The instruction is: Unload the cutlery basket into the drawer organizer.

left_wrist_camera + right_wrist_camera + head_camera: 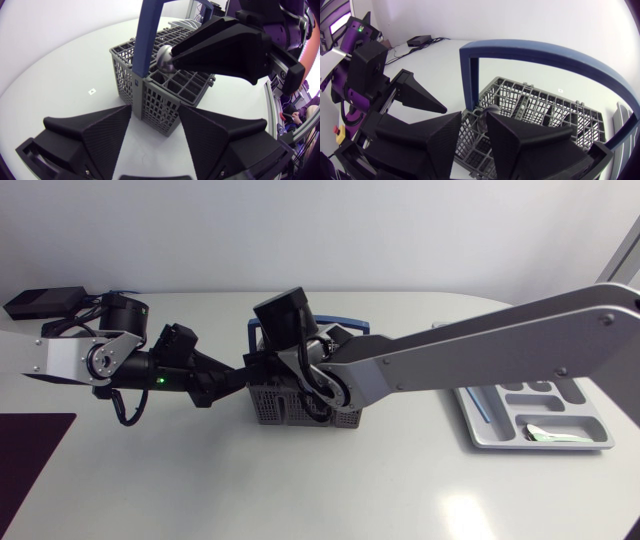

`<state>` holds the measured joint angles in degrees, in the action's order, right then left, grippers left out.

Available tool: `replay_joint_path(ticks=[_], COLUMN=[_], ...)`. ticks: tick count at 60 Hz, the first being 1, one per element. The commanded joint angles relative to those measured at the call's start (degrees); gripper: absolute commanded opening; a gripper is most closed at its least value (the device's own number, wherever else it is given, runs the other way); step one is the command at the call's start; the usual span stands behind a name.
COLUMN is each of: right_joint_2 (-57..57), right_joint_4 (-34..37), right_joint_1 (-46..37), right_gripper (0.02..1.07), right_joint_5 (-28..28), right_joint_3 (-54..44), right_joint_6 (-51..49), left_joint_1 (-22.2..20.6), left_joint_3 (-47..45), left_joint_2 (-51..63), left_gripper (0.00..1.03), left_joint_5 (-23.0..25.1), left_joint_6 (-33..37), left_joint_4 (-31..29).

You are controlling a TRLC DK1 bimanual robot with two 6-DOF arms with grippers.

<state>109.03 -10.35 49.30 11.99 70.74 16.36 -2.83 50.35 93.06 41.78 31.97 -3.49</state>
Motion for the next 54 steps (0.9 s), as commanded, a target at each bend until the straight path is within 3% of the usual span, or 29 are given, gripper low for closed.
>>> replay_joint_path(ticks=[1, 20, 27, 54], right_joint_2=[1.62, -3.04, -4.53, -1.28], right_joint_4=[1.38, 3.49, 4.81, 3.23], right_joint_1=[-0.43, 0.18, 0.27, -0.96], right_gripper=[0.42, 0.43, 0.49, 0.49], right_joint_5=[0.14, 1.46, 2.07, 2.25], right_joint_3=[1.07, 0.19, -0.43, -0.16], right_joint_6=[1.66, 1.66, 1.83, 2.62], left_joint_1=[-0.51, -0.16, -0.25, -0.69], left_joint_3=[0.45, 0.72, 0.80, 1.68], left_joint_2=[-0.24, -0.07, 0.20, 0.55], left_gripper=[0.67, 0.67, 0.67, 0.67], left_joint_5=[1.02, 1.02, 1.02, 1.02], left_joint_6=[0.03, 0.20, 0.20, -0.15], left_joint_4=[0.50, 0.50, 0.50, 0.67])
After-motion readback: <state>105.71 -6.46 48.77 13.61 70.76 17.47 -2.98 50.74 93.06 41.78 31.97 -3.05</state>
